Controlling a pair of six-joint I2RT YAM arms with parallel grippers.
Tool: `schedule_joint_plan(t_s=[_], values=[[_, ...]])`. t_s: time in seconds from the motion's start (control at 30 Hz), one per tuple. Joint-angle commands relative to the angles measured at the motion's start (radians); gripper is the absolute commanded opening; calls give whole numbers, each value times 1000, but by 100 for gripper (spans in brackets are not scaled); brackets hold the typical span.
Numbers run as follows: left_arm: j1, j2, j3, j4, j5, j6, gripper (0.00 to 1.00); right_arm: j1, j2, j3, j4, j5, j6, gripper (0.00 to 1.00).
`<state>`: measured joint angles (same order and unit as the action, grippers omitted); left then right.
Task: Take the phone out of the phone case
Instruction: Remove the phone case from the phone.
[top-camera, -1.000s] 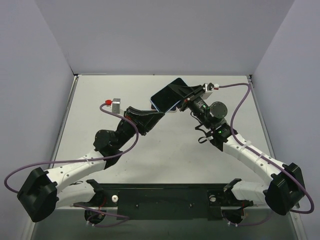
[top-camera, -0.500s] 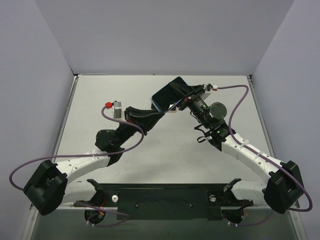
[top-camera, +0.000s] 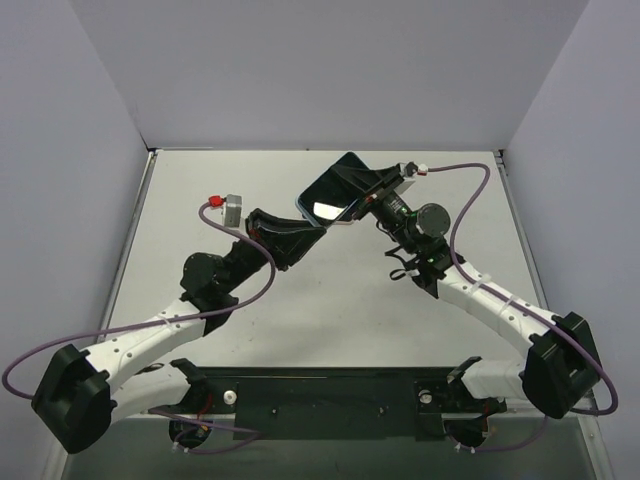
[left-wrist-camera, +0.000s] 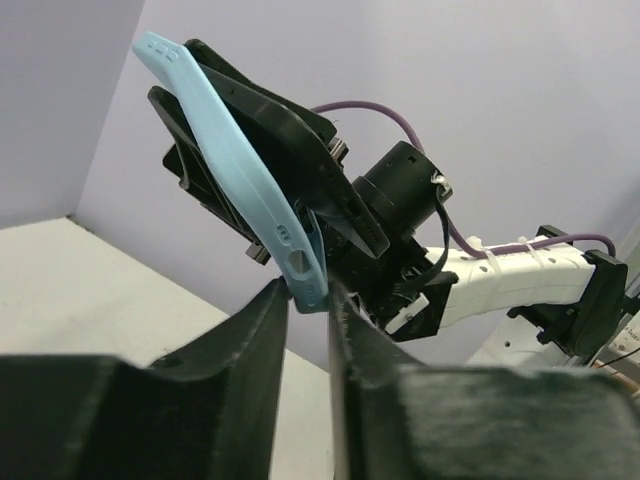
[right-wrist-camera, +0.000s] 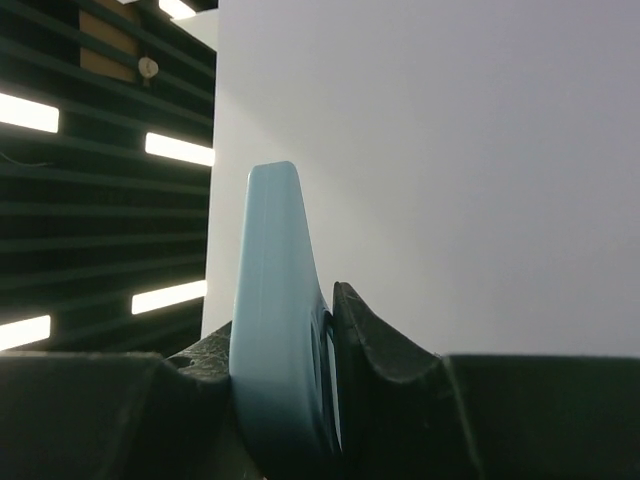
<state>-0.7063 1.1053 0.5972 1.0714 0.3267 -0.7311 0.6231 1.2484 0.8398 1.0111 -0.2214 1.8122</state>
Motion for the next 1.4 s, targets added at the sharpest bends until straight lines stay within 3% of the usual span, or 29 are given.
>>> schedule_joint_plan(t_s=[0.0,0.2,0.3,0.4,0.5,0.67,0.87,1.07,1.37], values=[[19,-82,-10,-437,-107,-94,37,26,22,120,411,-162,101,0],[22,-222,1,-533,133,-65,48,-28,-29,128,115,-268,-167,0],[21,-284,22,-603,227,-100,58,-59,-47,134,29,-288,-237,0],[22,-298,65,-622,339,-151,60,-86,-73,136,-57,-291,-306,0],[21,-288,104,-613,354,-258,61,-92,-92,143,-126,-296,-356,0],[19,-210,162,-337,353,-554,64,-85,-110,151,-256,-273,-451,0],[11,-69,168,-55,285,-754,67,-77,-109,134,-250,-262,-433,0],[-22,-19,174,-30,264,-754,70,-79,-119,119,-256,-245,-433,0],[-38,-65,187,-255,248,-588,70,-79,-132,110,-261,-236,-435,0]])
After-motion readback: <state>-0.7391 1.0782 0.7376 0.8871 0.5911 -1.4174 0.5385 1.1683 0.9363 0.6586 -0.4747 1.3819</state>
